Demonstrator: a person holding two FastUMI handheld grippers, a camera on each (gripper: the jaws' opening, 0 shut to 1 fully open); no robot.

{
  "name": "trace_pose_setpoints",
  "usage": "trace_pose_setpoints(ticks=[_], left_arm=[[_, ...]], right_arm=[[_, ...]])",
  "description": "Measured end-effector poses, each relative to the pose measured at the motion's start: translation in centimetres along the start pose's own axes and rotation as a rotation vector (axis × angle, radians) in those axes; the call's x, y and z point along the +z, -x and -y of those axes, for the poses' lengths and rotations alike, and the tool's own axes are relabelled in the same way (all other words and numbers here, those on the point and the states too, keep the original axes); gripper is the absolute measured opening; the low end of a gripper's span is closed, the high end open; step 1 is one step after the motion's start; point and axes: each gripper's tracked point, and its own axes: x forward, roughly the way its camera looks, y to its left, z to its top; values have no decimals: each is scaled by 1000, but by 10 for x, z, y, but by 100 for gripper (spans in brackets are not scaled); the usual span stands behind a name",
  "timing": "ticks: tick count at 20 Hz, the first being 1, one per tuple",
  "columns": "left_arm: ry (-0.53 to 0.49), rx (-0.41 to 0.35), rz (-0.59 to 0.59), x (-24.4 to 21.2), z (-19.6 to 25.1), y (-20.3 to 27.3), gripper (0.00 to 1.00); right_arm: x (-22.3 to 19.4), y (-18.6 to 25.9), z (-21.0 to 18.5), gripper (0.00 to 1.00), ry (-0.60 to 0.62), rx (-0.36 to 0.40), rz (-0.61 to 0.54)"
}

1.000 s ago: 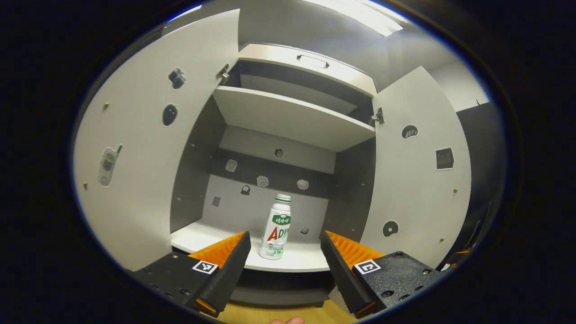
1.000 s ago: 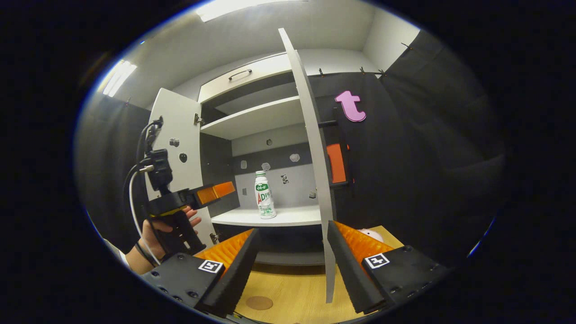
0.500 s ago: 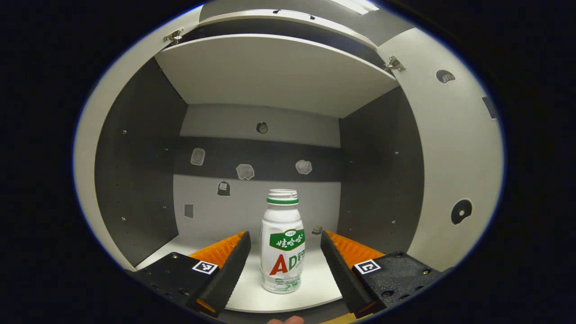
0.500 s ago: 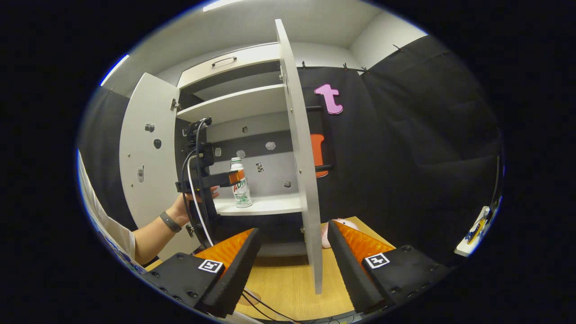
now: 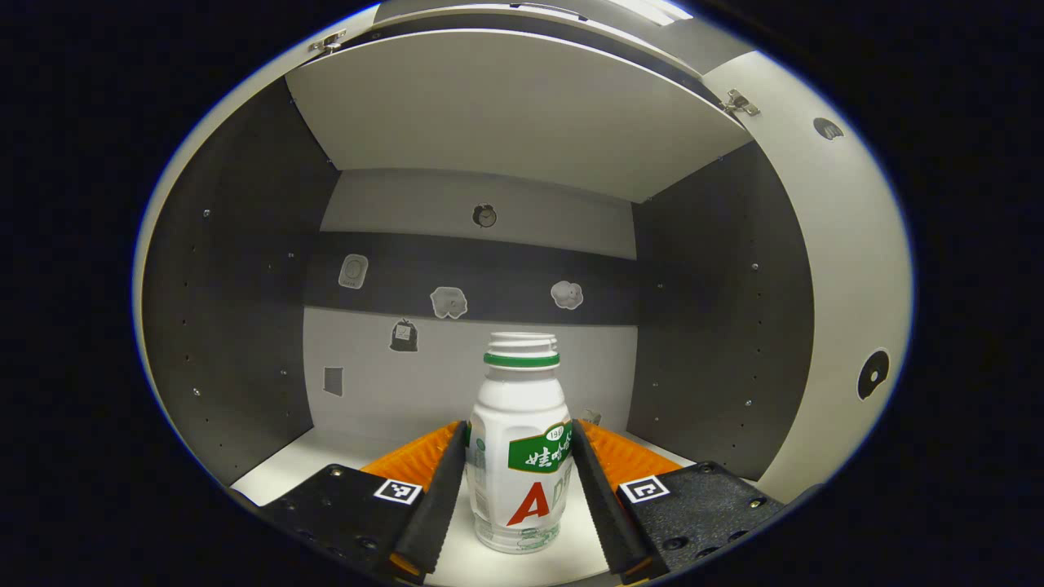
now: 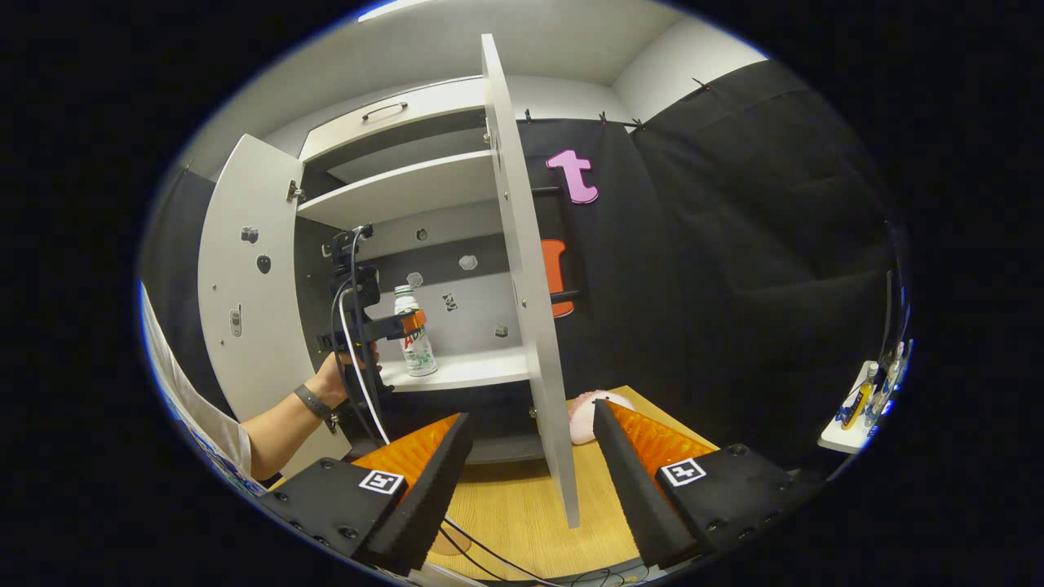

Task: Grasp the bottle in the cabinet with the left hand and place it on the coaster, then close the right door with the right hand and the left door with the left hand.

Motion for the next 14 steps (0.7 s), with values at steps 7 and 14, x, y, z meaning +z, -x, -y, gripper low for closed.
trace_pose_setpoints(ticks=[7,14], left_arm=[[12,13,49,25,-10,52,73],[-7,52,101,48,-21,128,72]], right_arm=[[-1,3,-6,98,26,55,-11],[1,5,-20,98,40,164,-21]])
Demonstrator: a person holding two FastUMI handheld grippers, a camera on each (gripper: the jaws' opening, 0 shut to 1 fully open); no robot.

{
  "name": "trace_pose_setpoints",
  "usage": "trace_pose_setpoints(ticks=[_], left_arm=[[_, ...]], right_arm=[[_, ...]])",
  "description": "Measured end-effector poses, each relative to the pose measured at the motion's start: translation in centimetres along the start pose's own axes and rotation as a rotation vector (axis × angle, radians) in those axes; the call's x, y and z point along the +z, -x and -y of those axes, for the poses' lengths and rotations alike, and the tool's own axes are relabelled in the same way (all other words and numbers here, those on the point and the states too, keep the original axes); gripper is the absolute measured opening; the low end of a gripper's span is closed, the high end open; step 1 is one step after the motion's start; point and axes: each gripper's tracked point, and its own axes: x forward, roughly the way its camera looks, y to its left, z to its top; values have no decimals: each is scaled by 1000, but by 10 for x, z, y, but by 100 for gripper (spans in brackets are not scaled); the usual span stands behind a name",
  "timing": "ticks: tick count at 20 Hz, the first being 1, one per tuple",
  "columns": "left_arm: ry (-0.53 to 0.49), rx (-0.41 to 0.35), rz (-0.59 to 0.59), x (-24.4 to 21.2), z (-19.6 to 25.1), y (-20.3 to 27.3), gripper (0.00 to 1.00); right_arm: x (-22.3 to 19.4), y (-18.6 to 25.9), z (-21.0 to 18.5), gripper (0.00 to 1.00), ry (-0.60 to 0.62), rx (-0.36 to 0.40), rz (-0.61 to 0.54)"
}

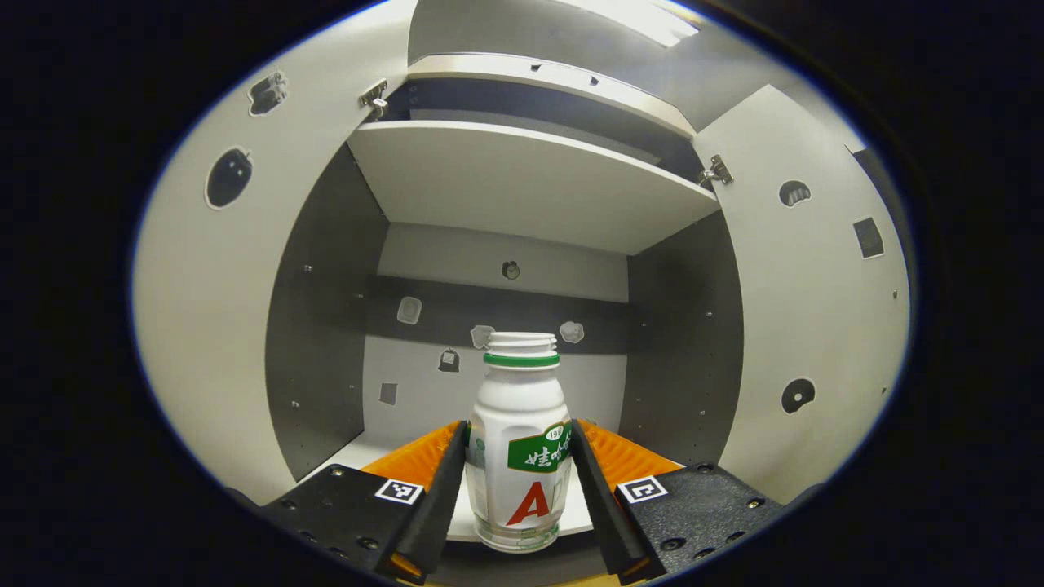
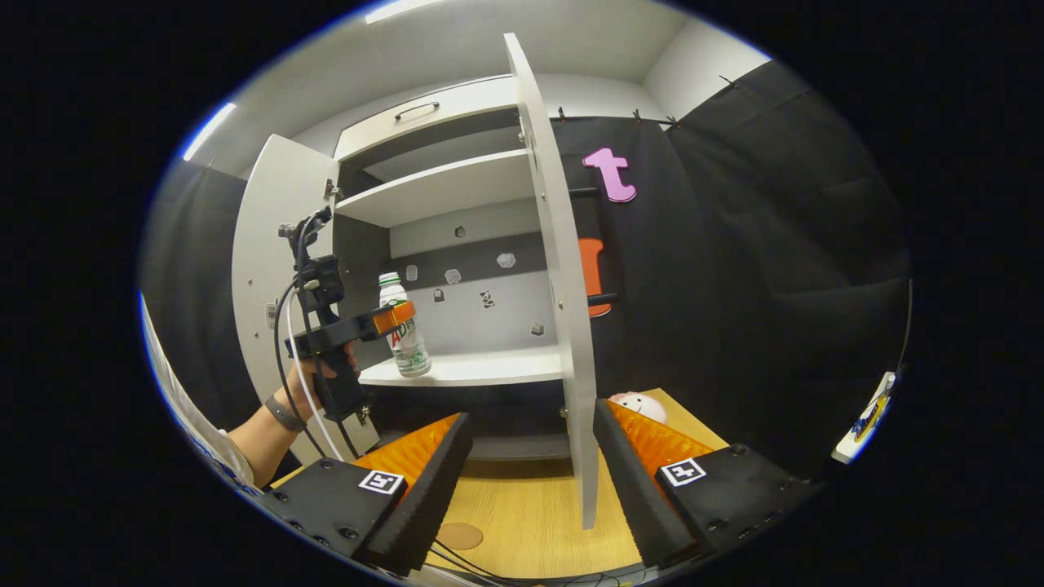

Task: Grasp the bottle in the cabinet with the left hand and place it on the coaster, then close the right door with the right hand and the left door with the left hand.

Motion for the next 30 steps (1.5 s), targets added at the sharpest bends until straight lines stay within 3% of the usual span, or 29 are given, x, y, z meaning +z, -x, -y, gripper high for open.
trace_pose_setpoints(ticks=[8,12,20,28,30], left_arm=[[-13,59,38,-10,5,84,72],[-16,46,37,-33,26,118,72],[16,47,-9,-108,58,168,73],[-53,172,-63,-216,60,211,72],[-49,170,-110,-245,66,217,72]], right_arm=[[2,10,-18,98,6,118,-5],[6,18,-22,98,5,150,3],[24,30,-4,98,11,124,51],[19,35,9,98,32,81,14],[17,33,11,98,47,74,4]])
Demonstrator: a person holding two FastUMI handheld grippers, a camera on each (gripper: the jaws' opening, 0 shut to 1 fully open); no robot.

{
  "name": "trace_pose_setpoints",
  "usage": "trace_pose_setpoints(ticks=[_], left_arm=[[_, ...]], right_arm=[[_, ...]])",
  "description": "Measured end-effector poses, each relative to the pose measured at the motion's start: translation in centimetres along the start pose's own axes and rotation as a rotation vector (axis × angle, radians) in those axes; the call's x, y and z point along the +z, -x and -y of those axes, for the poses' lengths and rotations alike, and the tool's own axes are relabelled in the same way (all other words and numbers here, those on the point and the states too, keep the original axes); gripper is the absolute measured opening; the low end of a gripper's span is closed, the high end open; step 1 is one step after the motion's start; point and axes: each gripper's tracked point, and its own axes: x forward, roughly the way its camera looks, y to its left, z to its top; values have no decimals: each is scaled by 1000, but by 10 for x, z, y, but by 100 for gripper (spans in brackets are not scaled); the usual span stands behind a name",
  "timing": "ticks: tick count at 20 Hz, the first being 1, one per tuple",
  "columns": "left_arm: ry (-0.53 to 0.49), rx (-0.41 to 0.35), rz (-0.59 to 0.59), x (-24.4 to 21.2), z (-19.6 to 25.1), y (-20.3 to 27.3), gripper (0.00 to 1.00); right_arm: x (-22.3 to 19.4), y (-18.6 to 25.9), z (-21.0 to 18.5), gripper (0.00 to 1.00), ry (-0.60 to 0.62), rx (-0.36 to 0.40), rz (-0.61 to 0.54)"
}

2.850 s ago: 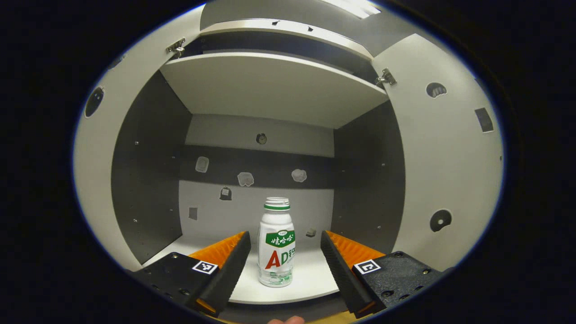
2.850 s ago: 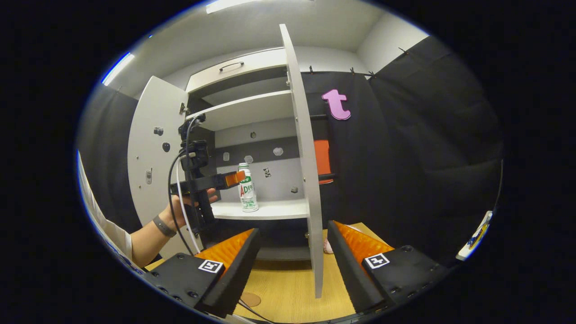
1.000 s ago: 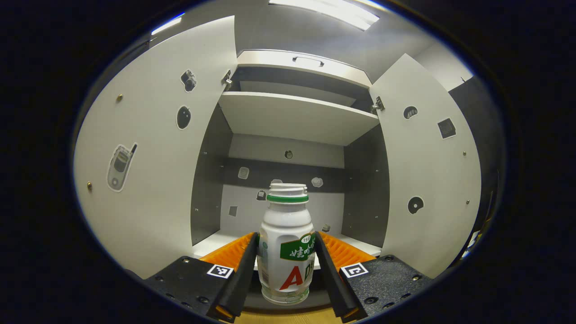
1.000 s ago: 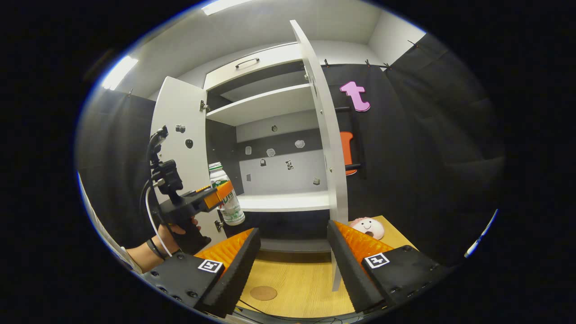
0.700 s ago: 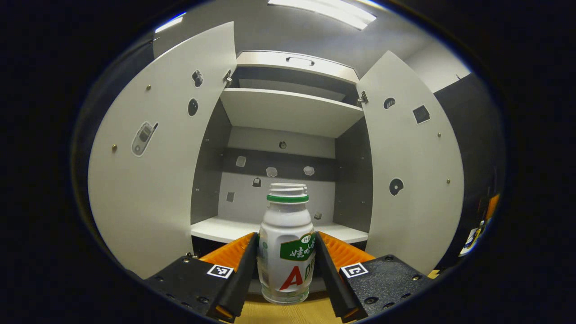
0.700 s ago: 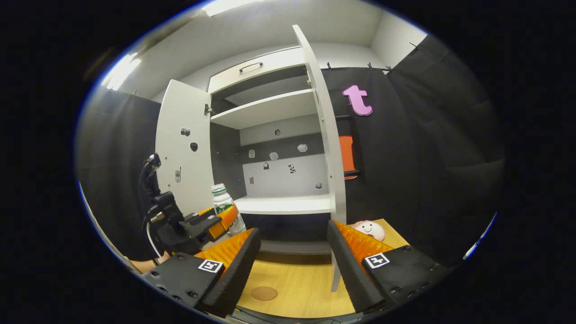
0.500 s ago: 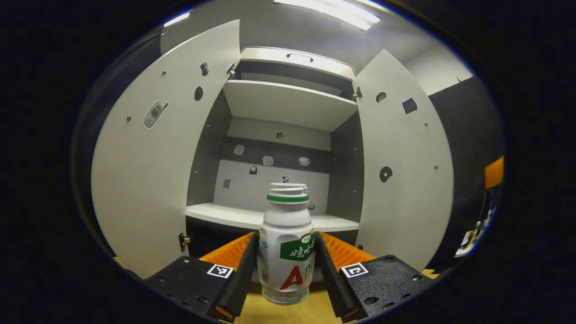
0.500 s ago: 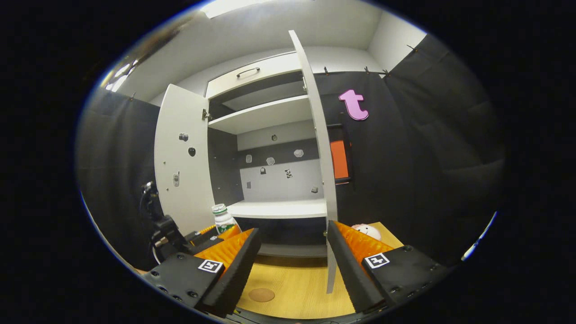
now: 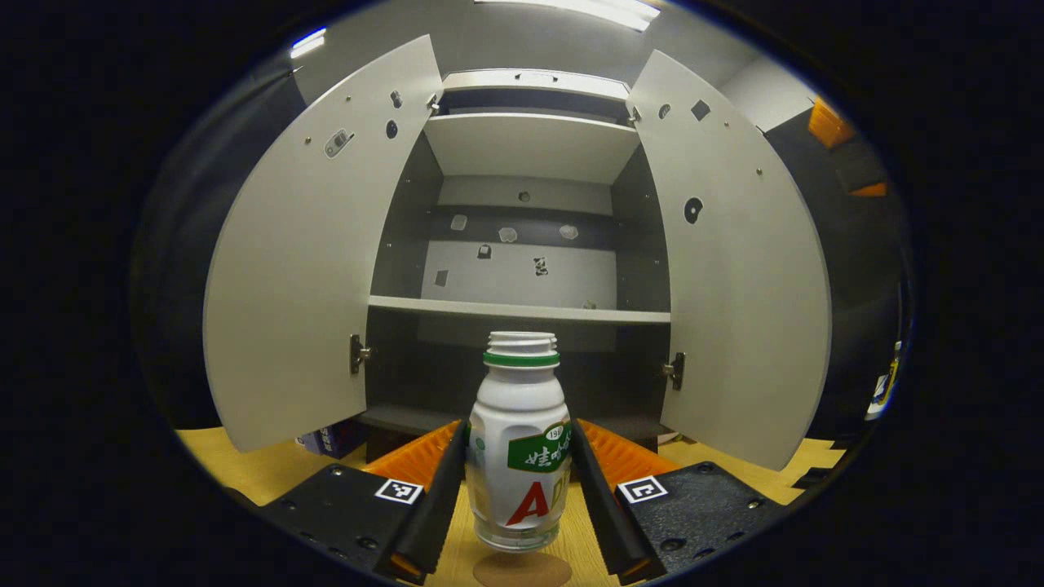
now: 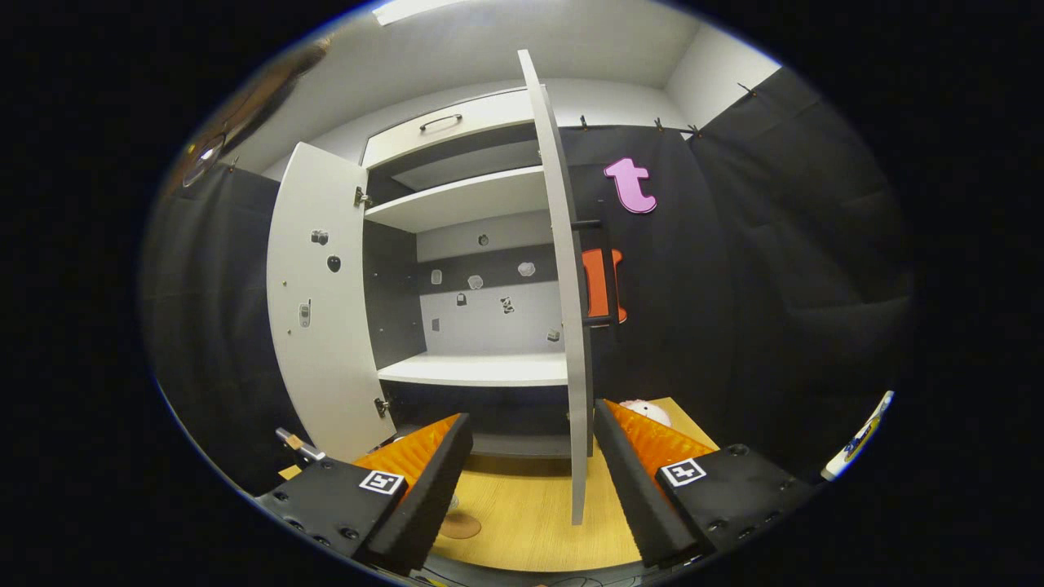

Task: Grasp the bottle in the cabinet with the left hand and place it on the coaster, then close the right door with the right hand and the left door with the left hand.

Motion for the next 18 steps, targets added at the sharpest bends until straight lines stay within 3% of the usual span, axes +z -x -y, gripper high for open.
trace_pose_setpoints(ticks=[3,6,10,18], left_arm=[[36,5,-43,-26,6,8,73],[0,57,-32,-37,-3,9,73],[-8,62,-72,-60,-5,14,73],[-73,48,-48,-60,-2,20,75]], right_arm=[[-5,-6,-4,98,14,12,-26],[-8,-12,-10,98,14,33,-40],[-10,-17,-12,98,10,42,-52],[-9,-17,-11,98,2,41,-50]])
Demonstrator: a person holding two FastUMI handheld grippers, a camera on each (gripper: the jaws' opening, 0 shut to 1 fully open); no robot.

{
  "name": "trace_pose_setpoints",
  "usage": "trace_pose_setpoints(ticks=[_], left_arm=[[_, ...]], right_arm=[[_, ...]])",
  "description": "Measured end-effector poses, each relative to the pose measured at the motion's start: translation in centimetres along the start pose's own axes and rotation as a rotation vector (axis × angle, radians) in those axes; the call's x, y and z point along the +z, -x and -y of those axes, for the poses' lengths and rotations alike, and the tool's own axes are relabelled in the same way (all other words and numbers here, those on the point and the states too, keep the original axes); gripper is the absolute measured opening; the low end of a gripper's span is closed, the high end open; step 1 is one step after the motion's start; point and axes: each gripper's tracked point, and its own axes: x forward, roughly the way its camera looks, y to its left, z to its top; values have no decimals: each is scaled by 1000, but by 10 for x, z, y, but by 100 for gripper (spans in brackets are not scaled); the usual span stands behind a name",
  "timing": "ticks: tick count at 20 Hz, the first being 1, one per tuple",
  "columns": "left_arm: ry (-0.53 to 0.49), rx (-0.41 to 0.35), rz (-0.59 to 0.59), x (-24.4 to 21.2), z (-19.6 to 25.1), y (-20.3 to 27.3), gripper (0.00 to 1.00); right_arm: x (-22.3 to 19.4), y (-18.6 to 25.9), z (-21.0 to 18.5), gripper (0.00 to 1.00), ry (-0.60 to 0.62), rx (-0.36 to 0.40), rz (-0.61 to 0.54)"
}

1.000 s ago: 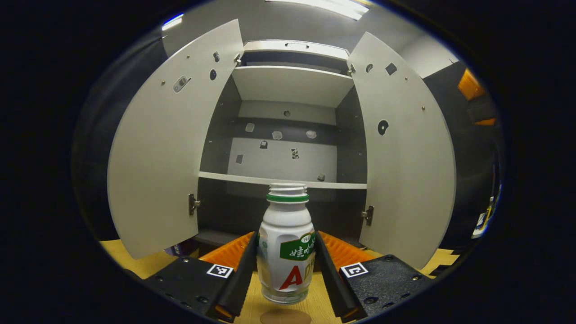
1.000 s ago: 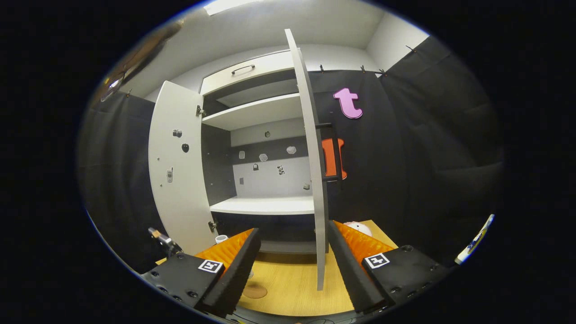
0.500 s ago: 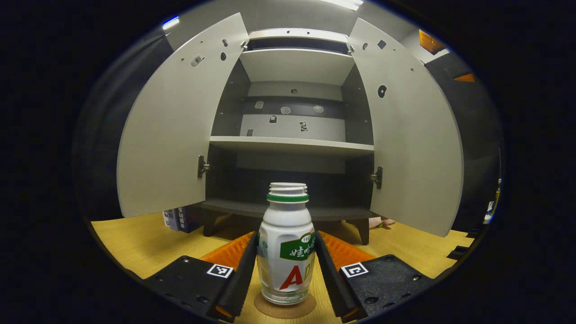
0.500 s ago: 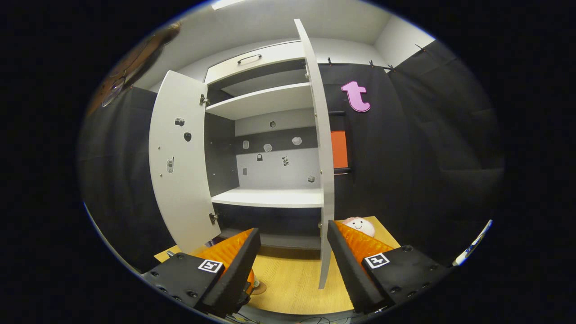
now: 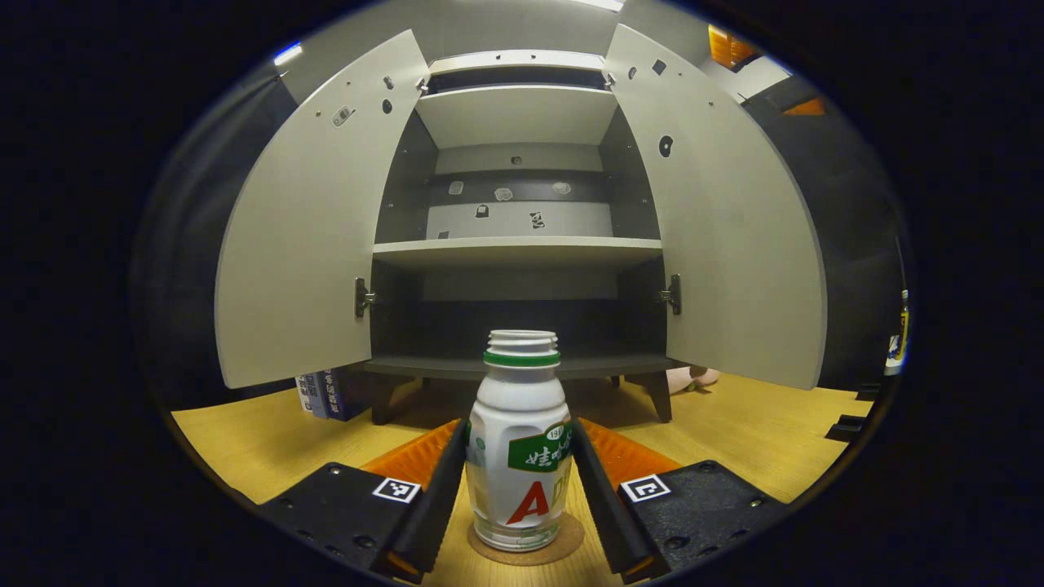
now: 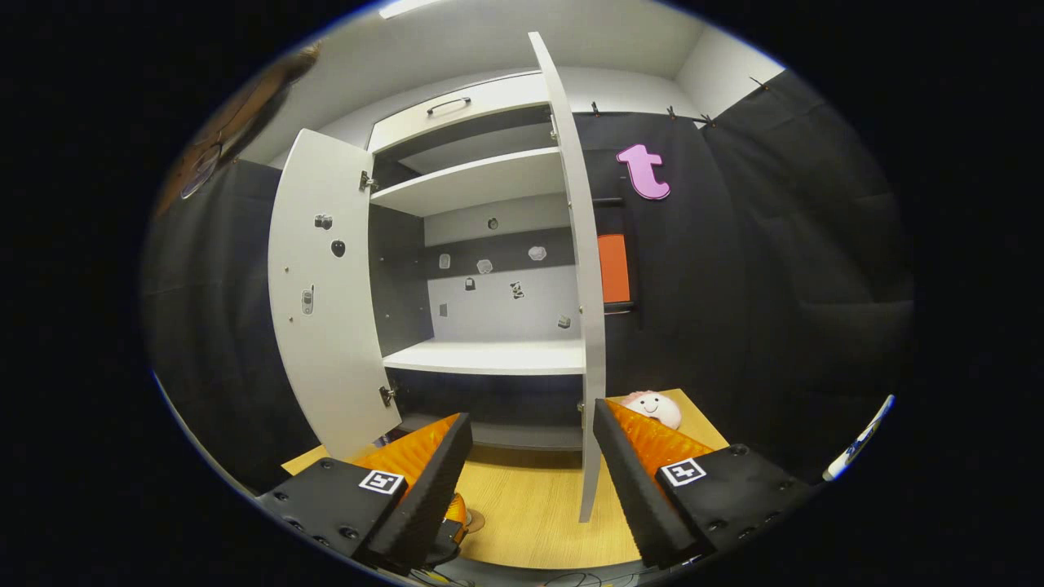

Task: Grasp the bottle in the cabinet with the left hand and place it on the coaster, then close the right door with the right hand and the left door with the left hand.

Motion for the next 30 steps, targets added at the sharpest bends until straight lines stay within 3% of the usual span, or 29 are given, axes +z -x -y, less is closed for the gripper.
trace_pose_setpoints(ticks=[5,7,8,14,19,24,30], left_arm=[[-17,24,-3,5,-4,6,78],[-35,31,12,13,-6,10,92],[-33,32,9,16,-6,10,95],[33,50,53,77,-20,15,96],[134,-4,99,156,-25,13,95],[72,-61,94,220,-28,0,95],[141,-178,101,274,-16,-15,95]], right_arm=[[-3,-1,-3,98,2,11,-4],[-5,-3,-3,98,1,15,-8],[-5,-3,-4,98,-1,18,-8],[-4,-4,-1,98,2,17,7],[0,-11,-1,98,-16,29,42],[15,-12,-2,98,-33,38,102],[50,3,23,100,-25,-13,188]])
